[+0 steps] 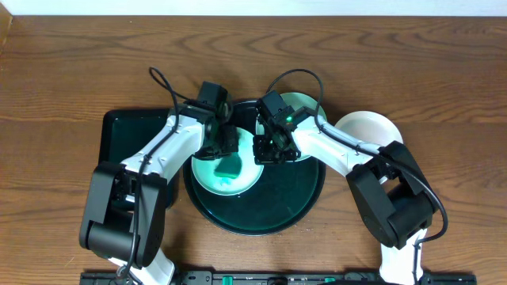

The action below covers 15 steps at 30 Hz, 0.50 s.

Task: Clean dirty plates on tray and stack at the side
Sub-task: 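Scrub the held pale green plate with the sponge in the left gripper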

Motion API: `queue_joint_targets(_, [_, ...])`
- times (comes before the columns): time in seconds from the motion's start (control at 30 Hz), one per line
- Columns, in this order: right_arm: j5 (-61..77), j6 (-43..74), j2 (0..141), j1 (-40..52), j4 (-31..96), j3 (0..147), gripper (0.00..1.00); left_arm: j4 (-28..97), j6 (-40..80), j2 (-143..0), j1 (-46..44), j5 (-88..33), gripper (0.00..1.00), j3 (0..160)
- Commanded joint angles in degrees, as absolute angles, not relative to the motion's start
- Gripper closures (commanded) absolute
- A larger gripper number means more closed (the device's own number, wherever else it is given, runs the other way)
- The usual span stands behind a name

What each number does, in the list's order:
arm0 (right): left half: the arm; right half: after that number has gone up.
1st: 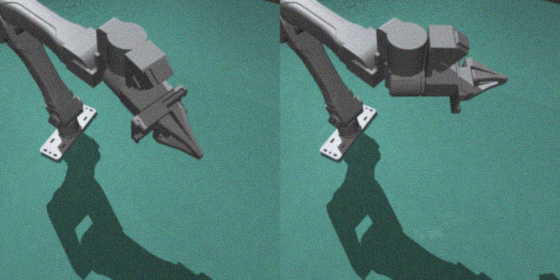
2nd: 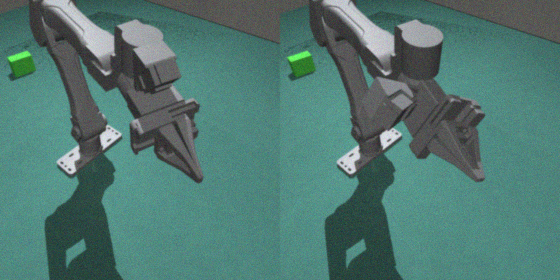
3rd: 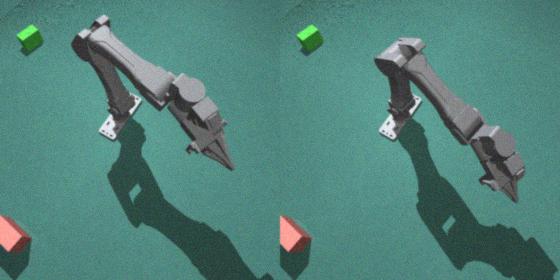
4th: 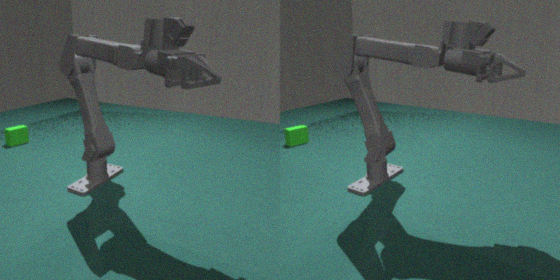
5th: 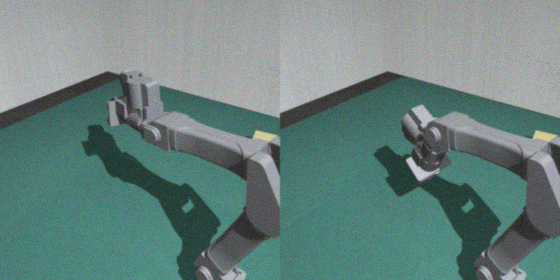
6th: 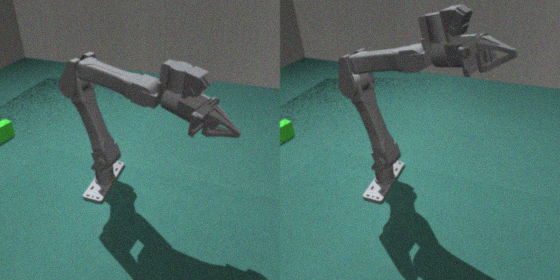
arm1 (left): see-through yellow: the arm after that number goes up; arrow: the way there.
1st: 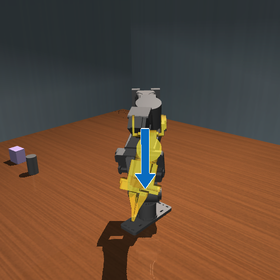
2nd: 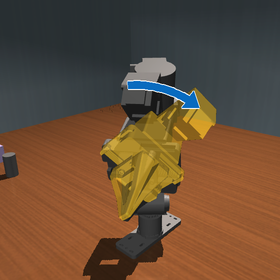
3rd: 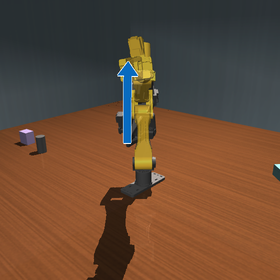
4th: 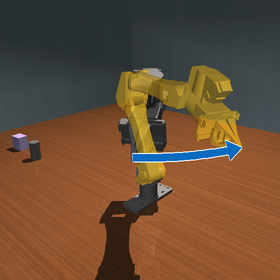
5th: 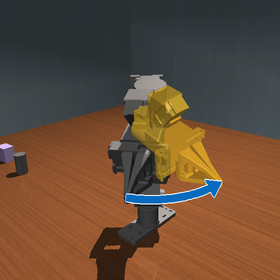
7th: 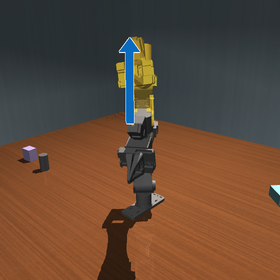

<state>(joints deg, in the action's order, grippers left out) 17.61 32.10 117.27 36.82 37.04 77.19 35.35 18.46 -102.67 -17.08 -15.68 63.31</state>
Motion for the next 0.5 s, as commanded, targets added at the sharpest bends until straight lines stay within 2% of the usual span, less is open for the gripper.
queue_joint_targets(0.0, [17.02, 32.10, 118.02, 36.84, 36.88, 78.28, 0.99, 35.05, 14.63, -103.83, -17.34, -19.84, 0.93, 62.92])
queue_joint_targets(0.23, [17.02, 32.10, 118.02, 36.84, 36.88, 78.28, 0.99, 41.56, 31.88, -103.83, -17.02, 3.51, 0.93, 62.94])
queue_joint_targets(0.47, [17.02, 32.10, 118.02, 36.84, 36.86, 78.28, 0.99, 46.72, 31.09, -103.83, -17.02, 1.61, 0.93, 62.94])
